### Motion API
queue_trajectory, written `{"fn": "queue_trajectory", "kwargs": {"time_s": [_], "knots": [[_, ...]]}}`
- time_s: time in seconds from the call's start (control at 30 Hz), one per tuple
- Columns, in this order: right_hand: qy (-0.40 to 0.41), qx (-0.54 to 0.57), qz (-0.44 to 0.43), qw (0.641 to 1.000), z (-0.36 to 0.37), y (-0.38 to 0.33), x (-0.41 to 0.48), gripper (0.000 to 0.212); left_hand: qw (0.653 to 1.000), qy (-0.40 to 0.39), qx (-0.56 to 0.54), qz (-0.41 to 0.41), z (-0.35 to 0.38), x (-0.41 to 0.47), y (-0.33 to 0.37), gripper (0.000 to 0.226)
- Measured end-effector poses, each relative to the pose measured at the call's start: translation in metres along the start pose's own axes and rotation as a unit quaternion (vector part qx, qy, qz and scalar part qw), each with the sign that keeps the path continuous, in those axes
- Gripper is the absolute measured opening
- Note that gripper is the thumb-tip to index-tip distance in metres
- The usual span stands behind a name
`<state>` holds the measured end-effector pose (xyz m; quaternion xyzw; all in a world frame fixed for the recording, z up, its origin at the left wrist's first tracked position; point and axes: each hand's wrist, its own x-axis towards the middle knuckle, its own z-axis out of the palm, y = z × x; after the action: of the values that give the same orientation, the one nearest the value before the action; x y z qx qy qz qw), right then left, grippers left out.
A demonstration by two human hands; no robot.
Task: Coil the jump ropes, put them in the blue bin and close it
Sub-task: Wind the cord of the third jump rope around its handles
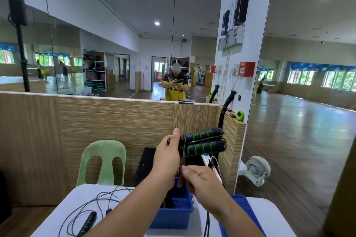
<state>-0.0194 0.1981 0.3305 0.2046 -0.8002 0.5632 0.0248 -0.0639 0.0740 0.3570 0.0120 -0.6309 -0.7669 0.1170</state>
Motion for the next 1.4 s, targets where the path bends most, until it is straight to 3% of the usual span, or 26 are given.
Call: {"fn": "queue_trajectory", "kwargs": {"time_s": [0.13,0.33,0.47,0.6,0.7,0.93,1.2,1.4], "knots": [[-0.038,0.046,0.012,0.998,-0.001,0.011,0.0,0.048,0.999,0.015,0.027,0.028,0.001,0.001,-0.006,0.055],[-0.138,0.093,0.053,0.985,-0.024,0.035,0.009,0.047,0.999,-0.034,0.007,-0.014,0.002,-0.01,-0.004,0.047],[-0.143,-0.004,0.072,0.987,-0.05,0.036,0.025,0.043,0.998,-0.058,0.002,-0.032,-0.007,-0.013,0.002,0.049],[-0.065,0.01,0.118,0.991,-0.084,0.012,0.052,0.036,0.994,-0.099,0.051,-0.003,-0.017,-0.018,0.003,0.042],[-0.124,-0.097,0.066,0.985,-0.101,-0.02,0.074,0.037,0.99,-0.115,0.074,0.032,-0.025,-0.023,-0.008,0.041],[-0.134,-0.19,0.005,0.973,-0.096,-0.075,0.083,0.041,0.989,-0.058,0.121,0.062,-0.032,-0.012,-0.018,0.05],[-0.062,-0.089,0.071,0.991,-0.06,-0.083,0.048,0.033,0.982,0.035,0.158,0.101,-0.034,-0.001,-0.022,0.045],[-0.011,-0.012,0.069,0.997,-0.028,-0.055,0.024,0.028,0.979,0.092,0.142,0.112,-0.025,0.007,-0.017,0.045]]}}
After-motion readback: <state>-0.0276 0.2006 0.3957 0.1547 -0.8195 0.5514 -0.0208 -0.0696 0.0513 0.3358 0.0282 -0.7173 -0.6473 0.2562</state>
